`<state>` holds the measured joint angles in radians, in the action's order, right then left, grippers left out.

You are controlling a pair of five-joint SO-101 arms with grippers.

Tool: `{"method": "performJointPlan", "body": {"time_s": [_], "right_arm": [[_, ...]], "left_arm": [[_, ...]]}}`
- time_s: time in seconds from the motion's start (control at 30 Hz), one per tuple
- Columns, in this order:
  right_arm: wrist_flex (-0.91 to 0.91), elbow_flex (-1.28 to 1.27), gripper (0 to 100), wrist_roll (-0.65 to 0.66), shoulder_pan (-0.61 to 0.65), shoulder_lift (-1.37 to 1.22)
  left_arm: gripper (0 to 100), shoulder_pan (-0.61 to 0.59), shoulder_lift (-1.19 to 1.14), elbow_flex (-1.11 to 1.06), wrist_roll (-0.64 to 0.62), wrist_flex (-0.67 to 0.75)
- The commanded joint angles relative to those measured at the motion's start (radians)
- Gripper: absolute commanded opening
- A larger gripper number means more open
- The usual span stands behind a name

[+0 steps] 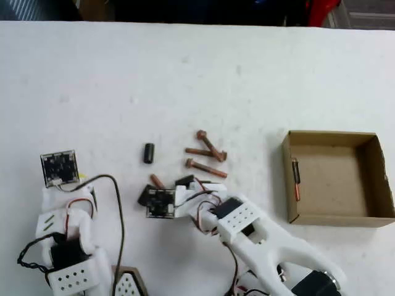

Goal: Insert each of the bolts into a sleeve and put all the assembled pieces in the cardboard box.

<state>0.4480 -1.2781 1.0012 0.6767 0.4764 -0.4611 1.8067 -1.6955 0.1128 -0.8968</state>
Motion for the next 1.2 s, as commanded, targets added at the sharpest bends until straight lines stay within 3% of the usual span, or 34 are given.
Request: {"method": "performJointPlan", "body": {"time_s": [0.0,0.23,0.33,0.77,1.0,1.17], "right_arm": [[0.005,0.005,8.0,0.014,-0.054,-0.015],[0.044,0.005,7.3,0.006,-0.088,-0.007],[0.05,0.034,1.9,-0.068,-0.113,-0.007],[0.306,0.299,2.7,-0.311,-0.203,-0.007],[0.317,0.394,2.7,-0.35,-0.317,-0.013],[0.317,0.48,2.7,-0.506,-0.404,-0.018]], "left_arm": [[2,-0.007,0.008,0.003,0.005,-0.003],[2,-0.007,0.008,0.003,0.005,-0.003],[2,-0.007,0.008,0.003,0.005,-0.003],[2,-0.007,0.008,0.003,0.005,-0.003],[2,-0.004,0.008,0.003,0.005,-0.003],[2,-0.004,0.008,0.003,0.005,-0.003]]}}
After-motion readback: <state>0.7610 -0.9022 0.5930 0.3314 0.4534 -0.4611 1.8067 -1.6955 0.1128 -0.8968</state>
